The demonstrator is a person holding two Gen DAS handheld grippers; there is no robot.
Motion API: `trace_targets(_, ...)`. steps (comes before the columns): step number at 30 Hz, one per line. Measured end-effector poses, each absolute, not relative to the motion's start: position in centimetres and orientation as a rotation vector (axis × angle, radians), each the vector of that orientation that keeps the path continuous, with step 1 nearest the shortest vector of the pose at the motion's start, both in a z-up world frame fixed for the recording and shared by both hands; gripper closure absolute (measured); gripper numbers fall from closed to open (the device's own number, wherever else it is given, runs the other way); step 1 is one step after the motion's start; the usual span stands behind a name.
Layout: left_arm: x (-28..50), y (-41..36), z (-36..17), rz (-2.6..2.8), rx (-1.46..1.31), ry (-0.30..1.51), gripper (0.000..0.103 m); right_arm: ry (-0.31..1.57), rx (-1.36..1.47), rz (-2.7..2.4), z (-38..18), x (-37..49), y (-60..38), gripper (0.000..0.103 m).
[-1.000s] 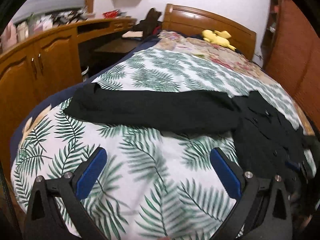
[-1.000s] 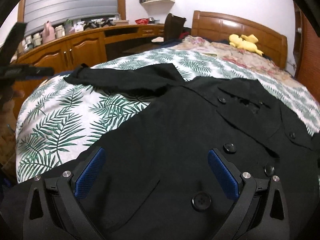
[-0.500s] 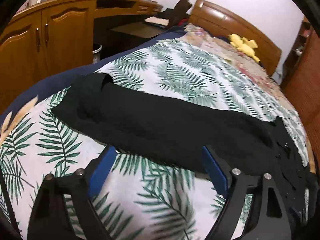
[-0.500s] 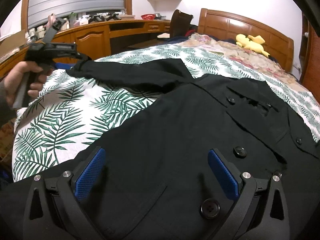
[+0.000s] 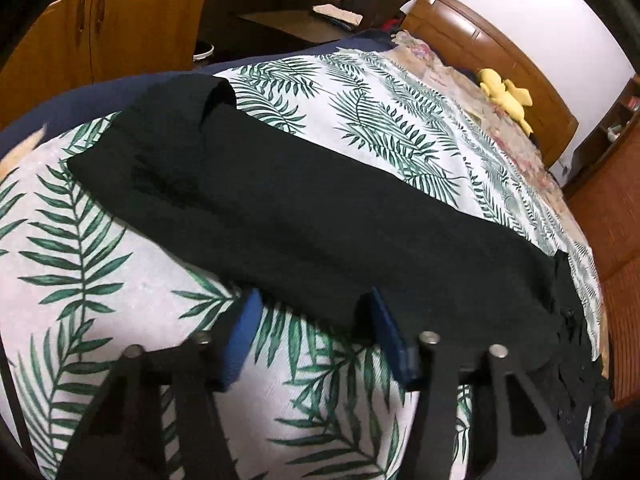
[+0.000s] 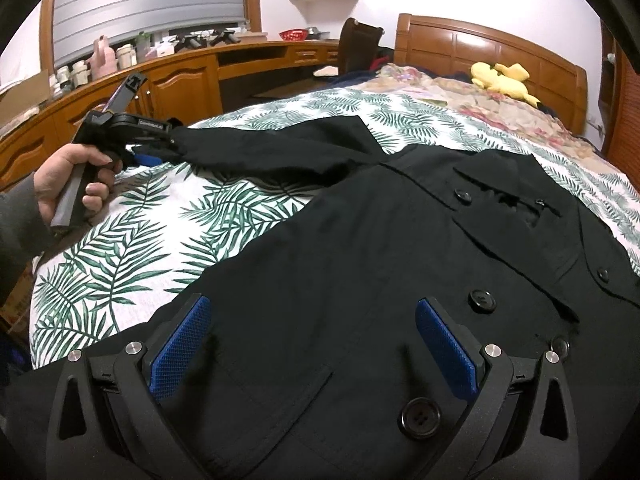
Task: Fold large clothes
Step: 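Grasp the sleeve with the left tool and fold it across the coat body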
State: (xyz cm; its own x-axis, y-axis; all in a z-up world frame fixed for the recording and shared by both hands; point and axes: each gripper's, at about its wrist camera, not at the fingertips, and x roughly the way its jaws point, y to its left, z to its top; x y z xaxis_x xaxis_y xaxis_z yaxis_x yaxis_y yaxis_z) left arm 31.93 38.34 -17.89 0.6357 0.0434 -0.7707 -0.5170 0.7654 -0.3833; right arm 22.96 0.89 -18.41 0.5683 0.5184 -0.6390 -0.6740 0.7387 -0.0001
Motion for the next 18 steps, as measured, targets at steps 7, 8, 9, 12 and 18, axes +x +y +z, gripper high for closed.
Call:
trace_targets(7, 32.7, 37.5, -17.0, 0.373, -0.555, 0.811, 0.102, 0.662, -0.255, 0.709, -18.4, 22.9, 0.8, 0.0)
trace_targets(8, 32.7, 37.0, -16.4, 0.381, -0.525, 0.796, 0.103, 0.661, -0.254, 0.709, -18.4, 22.9, 0.8, 0.0)
trace_targets(9, 32.9, 36.5, -15.8, 0.383, -0.499, 0.785, 0.103, 0.66, -0.253, 0.708, -18.4, 22.9, 0.8, 0.0)
trace_targets(12, 32.9, 34.5, -13.2, 0.366, -0.428, 0.742, 0.103, 0.654, -0.251, 0.704, -18.2, 22.8, 0.7, 0.0)
trace_targets(18, 33.1, 28.8, -7.3, 0.286, -0.289, 0.695, 0.103, 0.629, -0.239, 0.69, -16.8, 22.1, -0.5, 0.0)
